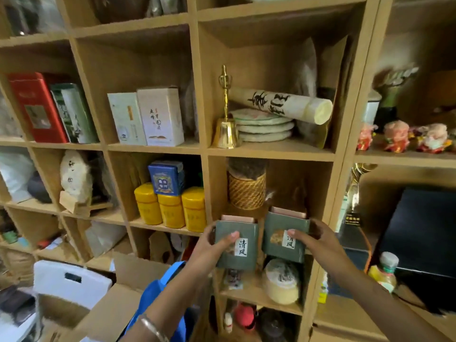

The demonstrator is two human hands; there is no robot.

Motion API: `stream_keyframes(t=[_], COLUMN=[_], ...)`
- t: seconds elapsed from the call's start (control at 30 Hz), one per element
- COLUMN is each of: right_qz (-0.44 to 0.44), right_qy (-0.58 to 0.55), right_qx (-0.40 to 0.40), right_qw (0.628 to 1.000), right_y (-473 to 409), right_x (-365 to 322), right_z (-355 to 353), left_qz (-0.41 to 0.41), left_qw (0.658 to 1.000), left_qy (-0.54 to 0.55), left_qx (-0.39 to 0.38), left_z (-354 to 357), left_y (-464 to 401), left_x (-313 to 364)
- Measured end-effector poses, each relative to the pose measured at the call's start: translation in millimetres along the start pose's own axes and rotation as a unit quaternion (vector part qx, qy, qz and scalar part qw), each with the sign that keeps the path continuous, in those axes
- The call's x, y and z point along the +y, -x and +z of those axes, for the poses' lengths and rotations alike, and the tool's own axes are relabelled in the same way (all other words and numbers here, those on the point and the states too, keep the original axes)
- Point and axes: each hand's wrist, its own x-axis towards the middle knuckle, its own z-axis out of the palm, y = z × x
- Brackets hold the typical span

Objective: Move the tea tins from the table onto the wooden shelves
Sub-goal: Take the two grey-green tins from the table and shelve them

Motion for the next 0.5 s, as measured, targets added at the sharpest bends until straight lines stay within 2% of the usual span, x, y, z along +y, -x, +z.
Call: stream_keyframes(t=[0.2,0.33,0.5], right_qz=[-0.025,-0.024,0.008], right_qy=[0.043,0.085,0.083], right_qx=[0.057,0.06,0.052], right_qw=[0.997,0.994,0.995], right_y=[-50,-65,-81], right_x=[8,20,38], right_z=[14,22,28], left_qz=[0.018,0.002,0.013], left_qw=[0.999,0.999,0.998], left_qy=[-0.032,-0.034,-0.048], left_qx=[-0.01,-0.015,-0.04], left_z=[18,15,11], left_y=[-77,-110,-133], left_x=[7,-4,-16])
